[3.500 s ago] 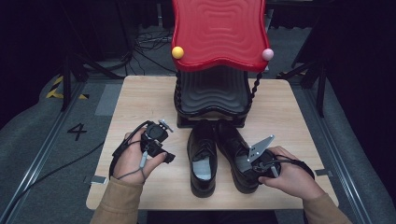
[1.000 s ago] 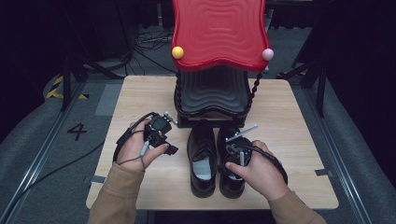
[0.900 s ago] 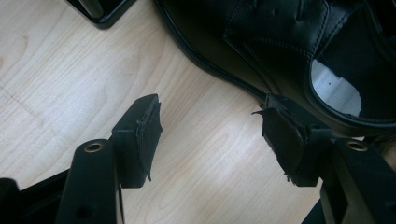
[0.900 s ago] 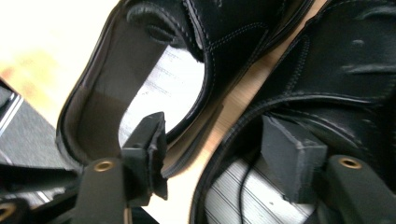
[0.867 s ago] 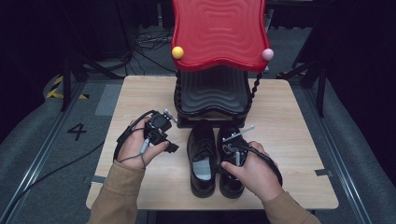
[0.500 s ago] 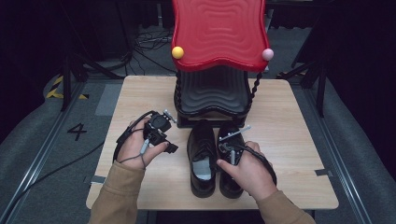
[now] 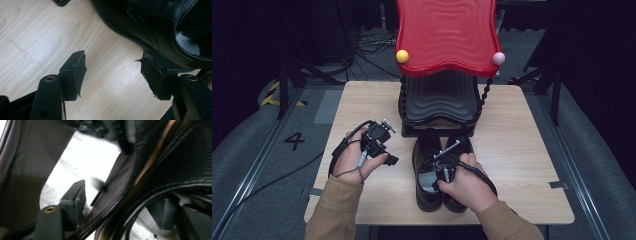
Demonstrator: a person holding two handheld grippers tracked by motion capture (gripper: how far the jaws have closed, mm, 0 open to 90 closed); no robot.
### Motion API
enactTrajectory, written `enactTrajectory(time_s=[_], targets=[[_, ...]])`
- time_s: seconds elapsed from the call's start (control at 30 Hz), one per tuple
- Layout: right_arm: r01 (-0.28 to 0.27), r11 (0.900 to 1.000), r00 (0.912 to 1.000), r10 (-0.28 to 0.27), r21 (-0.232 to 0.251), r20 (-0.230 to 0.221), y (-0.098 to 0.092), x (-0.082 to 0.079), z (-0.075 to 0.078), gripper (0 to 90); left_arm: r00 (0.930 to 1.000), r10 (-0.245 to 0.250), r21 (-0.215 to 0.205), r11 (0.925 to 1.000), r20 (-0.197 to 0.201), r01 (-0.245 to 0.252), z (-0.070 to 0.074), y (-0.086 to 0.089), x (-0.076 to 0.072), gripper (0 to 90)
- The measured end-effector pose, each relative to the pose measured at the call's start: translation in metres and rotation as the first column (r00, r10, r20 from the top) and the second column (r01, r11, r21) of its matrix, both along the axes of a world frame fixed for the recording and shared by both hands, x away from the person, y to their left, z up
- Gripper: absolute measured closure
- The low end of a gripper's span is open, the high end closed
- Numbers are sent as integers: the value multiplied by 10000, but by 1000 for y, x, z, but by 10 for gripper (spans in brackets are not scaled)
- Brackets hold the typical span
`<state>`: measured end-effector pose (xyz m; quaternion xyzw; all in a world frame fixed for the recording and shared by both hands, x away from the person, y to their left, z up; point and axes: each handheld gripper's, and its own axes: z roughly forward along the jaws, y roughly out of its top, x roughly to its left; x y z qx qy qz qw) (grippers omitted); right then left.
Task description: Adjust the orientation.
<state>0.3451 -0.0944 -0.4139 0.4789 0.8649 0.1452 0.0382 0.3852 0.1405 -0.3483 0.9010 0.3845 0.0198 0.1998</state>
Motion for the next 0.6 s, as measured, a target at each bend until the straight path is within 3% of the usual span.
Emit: enactTrajectory(time_s=[0.17, 0.33, 0.4, 0.6], targets=[[968, 9949, 9951, -963, 268, -207, -4, 3, 2, 480, 10000, 13, 23, 10000, -16, -13, -1, 0, 1, 372], [1293, 9911, 9912, -1283, 305, -314, -7, 6, 4, 556, 10000, 23, 25, 10000, -51, -23, -1, 0, 1, 371], [1567, 9862, 9868, -1541, 528, -503, -10, 9, 4, 589, 10000, 14, 40, 10000, -52, -14, -2, 0, 1, 371], [1702, 9844, 9846, -1681, 443, -489, -12, 10, 4, 708, 10000, -11, 22, 10000, -86, 11, -2, -1, 1, 370]])
